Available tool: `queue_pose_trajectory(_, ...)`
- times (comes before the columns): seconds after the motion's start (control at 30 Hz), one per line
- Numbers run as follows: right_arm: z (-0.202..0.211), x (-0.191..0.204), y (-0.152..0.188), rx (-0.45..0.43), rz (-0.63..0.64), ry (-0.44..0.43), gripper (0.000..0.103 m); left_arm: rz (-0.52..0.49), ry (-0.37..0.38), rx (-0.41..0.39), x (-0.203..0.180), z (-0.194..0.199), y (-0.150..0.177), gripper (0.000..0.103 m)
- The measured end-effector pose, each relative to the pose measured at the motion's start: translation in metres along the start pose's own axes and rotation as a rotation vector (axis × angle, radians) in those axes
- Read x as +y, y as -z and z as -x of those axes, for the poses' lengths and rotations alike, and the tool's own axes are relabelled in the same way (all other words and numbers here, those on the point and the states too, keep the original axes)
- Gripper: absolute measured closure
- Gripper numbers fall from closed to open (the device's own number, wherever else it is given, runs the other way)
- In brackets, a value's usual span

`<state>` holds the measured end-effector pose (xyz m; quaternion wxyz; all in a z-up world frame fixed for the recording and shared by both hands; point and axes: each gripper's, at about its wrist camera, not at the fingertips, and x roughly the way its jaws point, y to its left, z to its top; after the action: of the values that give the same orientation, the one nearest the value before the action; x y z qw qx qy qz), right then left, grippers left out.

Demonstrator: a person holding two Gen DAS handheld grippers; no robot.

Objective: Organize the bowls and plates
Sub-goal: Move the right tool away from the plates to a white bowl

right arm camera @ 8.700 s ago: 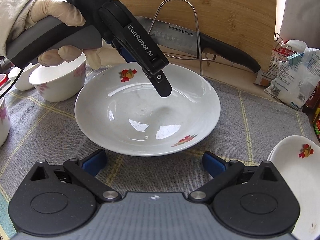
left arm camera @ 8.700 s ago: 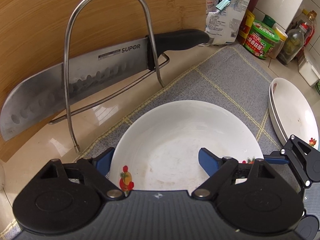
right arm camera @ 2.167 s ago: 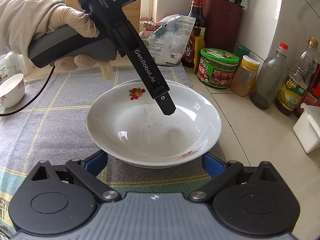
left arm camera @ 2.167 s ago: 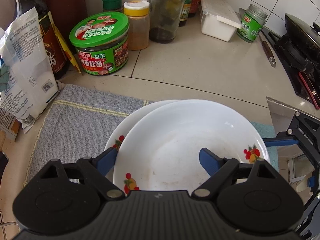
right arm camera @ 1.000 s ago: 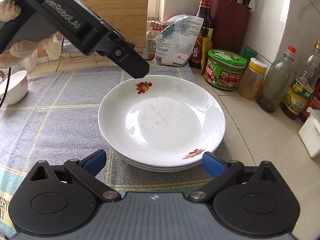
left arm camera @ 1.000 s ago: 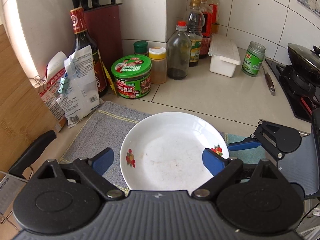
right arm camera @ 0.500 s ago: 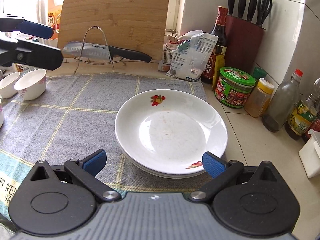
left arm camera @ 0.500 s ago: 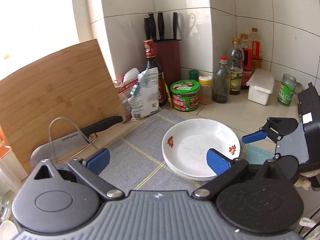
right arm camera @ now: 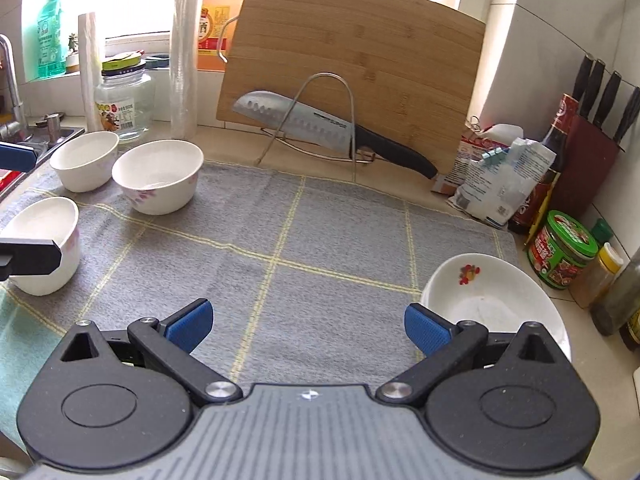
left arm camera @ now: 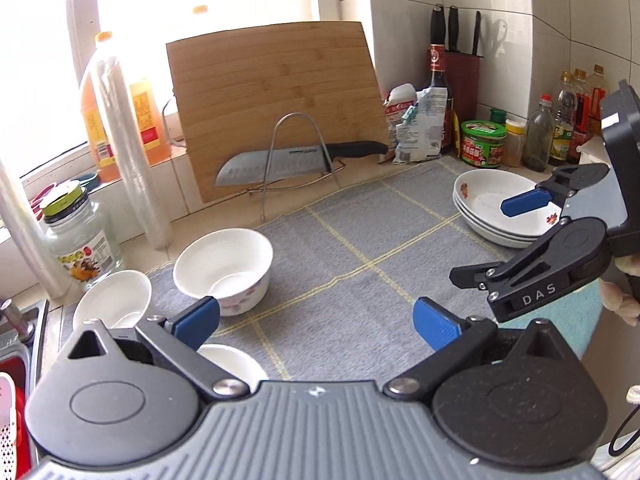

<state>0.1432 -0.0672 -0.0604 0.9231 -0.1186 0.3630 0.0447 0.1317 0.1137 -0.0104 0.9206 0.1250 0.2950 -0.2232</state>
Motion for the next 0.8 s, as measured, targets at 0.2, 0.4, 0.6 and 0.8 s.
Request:
queue_pose_trajectory(0.2,-0.003,0.065,-0.014,0.003,0.083,-0.023,0.0,0.027,-0.029,0.01,0.048,0.018,0.032,0.001)
queue_pose_trajectory(0.4,-0.006,0.103,-0.025,0.013,0.095,-0.048,0.0,0.07,-0.007,0.039,0.08,0.026,0.061,0.001)
queue_pose_trajectory(0.6,-0.009,0.132,-0.039,0.019,0.098,-0.108,0.0,0.054,0.038,0.081,0.092,0.021,0.082,0.001)
queue_pose_trajectory(0.8,-0.015,0.148,-0.051,0.019,0.094,-0.152,0.0,0.05,0.082,0.111,0.096,0.012,0.096,0.001)
